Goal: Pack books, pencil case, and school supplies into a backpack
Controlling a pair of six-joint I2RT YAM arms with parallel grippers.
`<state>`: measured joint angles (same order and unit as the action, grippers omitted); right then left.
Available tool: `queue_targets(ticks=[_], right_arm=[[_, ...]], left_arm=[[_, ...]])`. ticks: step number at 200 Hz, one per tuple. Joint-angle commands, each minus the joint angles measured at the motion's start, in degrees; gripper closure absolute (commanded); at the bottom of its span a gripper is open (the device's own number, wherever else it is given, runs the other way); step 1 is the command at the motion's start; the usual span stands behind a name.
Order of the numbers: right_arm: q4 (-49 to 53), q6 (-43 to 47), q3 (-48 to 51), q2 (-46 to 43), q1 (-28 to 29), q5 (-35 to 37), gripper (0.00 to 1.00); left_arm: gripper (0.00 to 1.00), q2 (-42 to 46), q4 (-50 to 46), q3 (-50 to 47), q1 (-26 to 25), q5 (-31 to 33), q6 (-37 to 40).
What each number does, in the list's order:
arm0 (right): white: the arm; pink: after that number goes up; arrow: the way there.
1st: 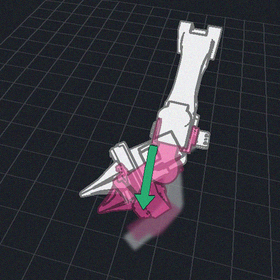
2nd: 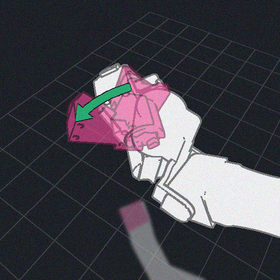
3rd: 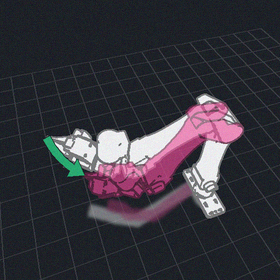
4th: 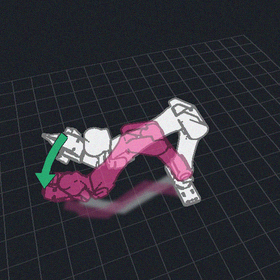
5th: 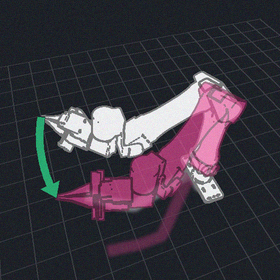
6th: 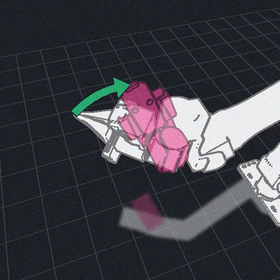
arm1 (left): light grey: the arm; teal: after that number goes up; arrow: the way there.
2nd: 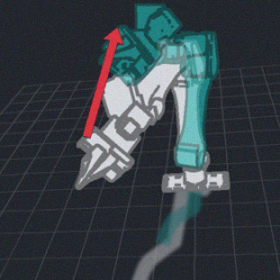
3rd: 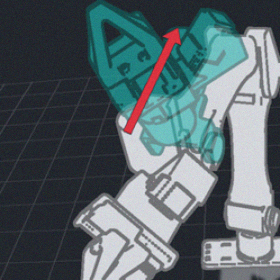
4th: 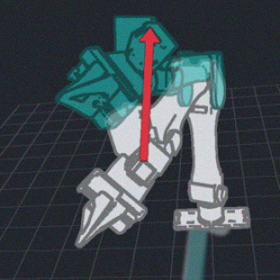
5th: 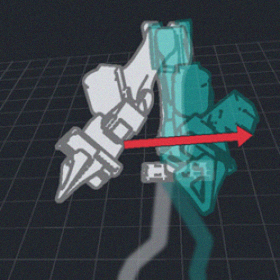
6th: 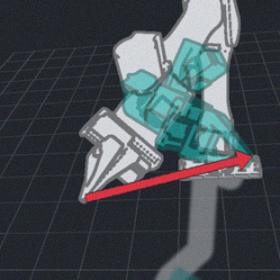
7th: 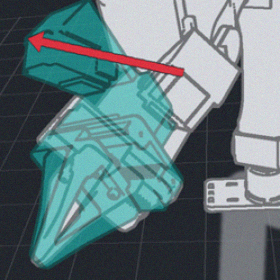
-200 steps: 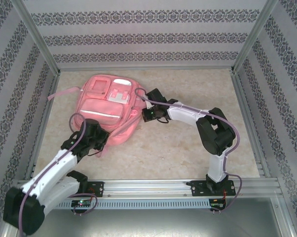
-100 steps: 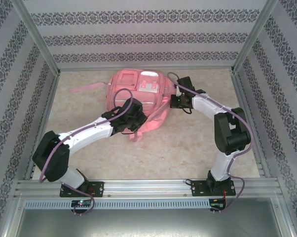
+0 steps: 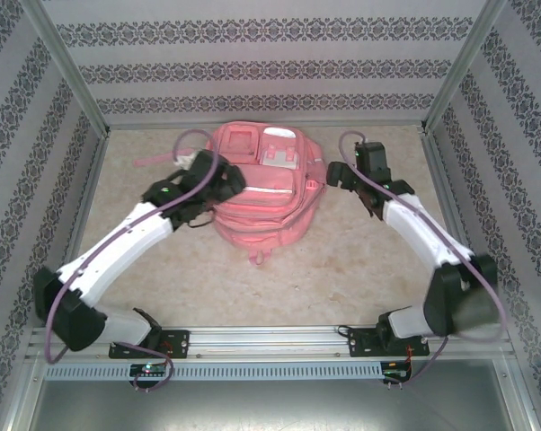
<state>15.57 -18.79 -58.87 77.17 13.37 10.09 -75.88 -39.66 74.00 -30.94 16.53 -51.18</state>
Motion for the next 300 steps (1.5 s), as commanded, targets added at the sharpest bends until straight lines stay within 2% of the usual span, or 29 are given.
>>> queue_targets(ticks=[1, 22, 35, 48, 68, 86, 120, 134, 143, 148, 156, 168, 176, 181, 187, 196, 206, 215, 225, 300], right_arm=[[-3.2, 3.7, 6.0, -6.9, 0.3, 9.0, 0.02], [-7.7, 8.0, 12.6, -11.1, -0.3, 9.9, 0.02], [-12.3, 12.5, 17.5, -12.2, -0.4, 9.8, 0.02], [-16.7, 15.8, 21.8, -12.2, -0.4, 10.8, 0.02], [-23.5, 16.0, 26.3, -10.8, -1.5, 13.2, 0.02], [-32.3, 15.7, 28.8, -6.9, -3.7, 12.3, 0.02], [-47.4, 19.2, 28.7, 3.9, -4.9, 10.8, 0.02], [-52.1, 19.8, 29.7, 6.8, -5.4, 10.1, 0.02], [-57.2, 19.5, 31.6, 7.5, -5.9, 10.1, 0.02], [-58.1, 19.0, 32.8, 6.9, -6.1, 9.8, 0.02], [-58.1, 18.2, 34.2, 5.7, -7.6, 6.4, 0.02], [-64.5, 16.4, 37.0, 7.0, -10.3, 0.8, 0.02], [-72.2, 15.7, 38.6, 10.5, -11.4, -0.5, 0.02], [-75.5, 15.6, 38.8, 11.4, -11.5, -0.7, 0.02], [-72.4, 15.6, 38.8, 10.3, -11.5, -1.0, 0.02], [-66.4, 15.9, 37.3, 8.6, -11.5, -1.2, 0.02], [-69.8, 15.9, 37.9, 9.8, -11.5, -1.2, 0.02], [-69.9, 15.8, 38.0, 9.7, -11.6, -1.2, 0.02], [-67.5, 15.9, 37.5, 8.9, -11.5, -1.3, 0.02], [-68.4, 16.2, 37.7, 9.1, -11.3, -1.1, 0.02]], left_arm=[[0.00, 4.7, -0.1, -7.4, 6.2, 16.1, 17.7], [0.00, 8.9, 16.6, -19.9, 11.8, 19.6, 32.4], [0.00, 9.6, 26.7, -27.1, 15.8, 18.9, 38.4], [0.00, 8.7, 32.1, -31.4, 20.3, 16.1, 39.3], [0.00, 5.1, 41.1, -36.6, 24.9, 13.9, 37.7], [0.00, -0.7, 54.3, -40.8, 25.5, 12.7, 42.2], [0.01, -9.8, 70.8, -42.9, 25.7, 9.1, 47.6], [0.00, -11.2, 75.0, -44.3, 26.9, 2.0, 48.2], [0.01, -12.4, 80.3, -46.1, 27.2, 0.3, 49.1], [0.01, -11.6, 79.6, -46.6, 27.3, -1.2, 48.9], [0.01, -11.4, 81.2, -47.7, 28.2, -4.6, 49.2], [0.00, -12.5, 87.1, -50.8, 29.1, -10.1, 50.1], [0.01, -14.9, 93.9, -52.2, 29.2, -10.7, 50.8], [0.01, -14.2, 91.2, -51.6, 29.3, -10.6, 50.4], [0.01, -12.9, 85.8, -50.3, 29.9, -11.9, 49.8], [0.00, -14.4, 90.9, -51.4, 30.4, -12.4, 50.1], [0.01, -13.0, 86.9, -50.6, 30.3, -12.6, 49.9], [0.00, -13.8, 89.4, -51.1, 30.3, -12.5, 50.1], [0.00, -13.3, 87.5, -50.6, 30.3, -13.0, 50.1], [0.01, -13.4, 87.8, -50.6, 30.3, -13.2, 50.2]])
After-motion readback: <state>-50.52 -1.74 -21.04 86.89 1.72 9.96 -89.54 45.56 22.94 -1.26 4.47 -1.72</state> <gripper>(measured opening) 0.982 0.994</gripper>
